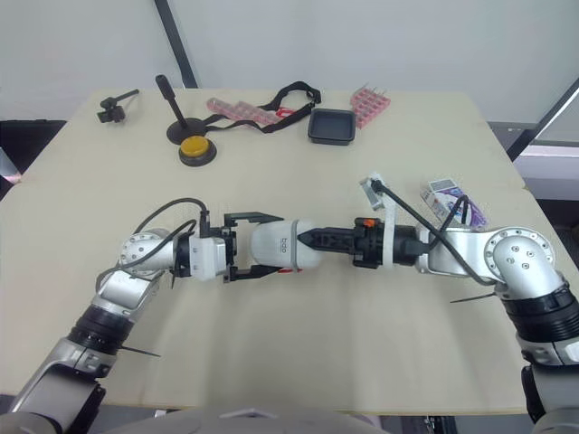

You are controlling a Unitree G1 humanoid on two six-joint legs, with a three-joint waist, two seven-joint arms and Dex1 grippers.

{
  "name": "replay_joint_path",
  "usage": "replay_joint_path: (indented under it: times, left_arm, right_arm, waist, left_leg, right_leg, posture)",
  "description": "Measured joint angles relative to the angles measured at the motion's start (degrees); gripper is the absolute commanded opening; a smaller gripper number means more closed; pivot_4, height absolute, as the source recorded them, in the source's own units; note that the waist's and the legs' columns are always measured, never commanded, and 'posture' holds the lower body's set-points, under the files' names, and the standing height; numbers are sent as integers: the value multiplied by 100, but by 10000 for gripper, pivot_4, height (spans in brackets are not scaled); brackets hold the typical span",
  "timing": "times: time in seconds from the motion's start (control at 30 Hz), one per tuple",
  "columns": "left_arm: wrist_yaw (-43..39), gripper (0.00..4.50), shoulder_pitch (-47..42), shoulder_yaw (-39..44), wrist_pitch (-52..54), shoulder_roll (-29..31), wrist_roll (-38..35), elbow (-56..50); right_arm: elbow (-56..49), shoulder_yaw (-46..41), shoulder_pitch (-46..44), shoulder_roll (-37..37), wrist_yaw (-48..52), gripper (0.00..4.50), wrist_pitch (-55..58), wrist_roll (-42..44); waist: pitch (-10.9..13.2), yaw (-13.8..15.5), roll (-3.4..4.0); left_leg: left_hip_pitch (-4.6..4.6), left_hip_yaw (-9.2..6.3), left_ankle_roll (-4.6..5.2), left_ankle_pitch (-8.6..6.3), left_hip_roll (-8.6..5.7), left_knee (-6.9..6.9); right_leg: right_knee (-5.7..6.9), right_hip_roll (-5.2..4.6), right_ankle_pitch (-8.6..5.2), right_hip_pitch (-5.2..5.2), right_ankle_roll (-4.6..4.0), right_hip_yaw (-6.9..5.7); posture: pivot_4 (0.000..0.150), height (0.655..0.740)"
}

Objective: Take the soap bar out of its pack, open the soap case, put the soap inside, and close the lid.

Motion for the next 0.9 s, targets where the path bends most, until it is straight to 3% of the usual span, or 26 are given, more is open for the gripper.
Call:
replay_joint_path:
  times: [0.27,0.57,0.7,0.9]
  left_arm:
    - [2,36534,29,-18,79,5,-21,-179]
    - [-56,36534,83,-17,490,201,-11,-137]
    - [-99,36534,74,-18,708,200,-31,-123]
    - [-198,36534,50,-18,941,201,-60,-128]
  right_arm:
    - [223,-103,25,-199,510,20108,317,1]
    - [691,-885,553,-1446,1526,20108,975,-616]
    - [870,-1060,590,-1908,2053,20108,1015,-1687]
    - [875,-264,593,-3046,3687,20108,-181,-4886]
  waist:
    - [0,22,0]
    - [0,97,0]
    - [0,87,-1]
    - [1,86,-10]
  left_leg:
    - [0,0,1,0,0,7]
    - [-2,-1,3,0,1,12]
    - [-2,-1,4,1,0,19]
    - [-3,-1,8,-1,4,22]
  right_leg:
    - [4,-1,0,0,-1,-2]
    - [5,-1,-1,0,-2,4]
    - [11,-1,-1,0,-3,4]
    - [12,-2,-11,0,-20,4]
  posture:
    - [1500,7291]
    - [1500,7291]
    - [1500,7291]
    - [1500,7291]
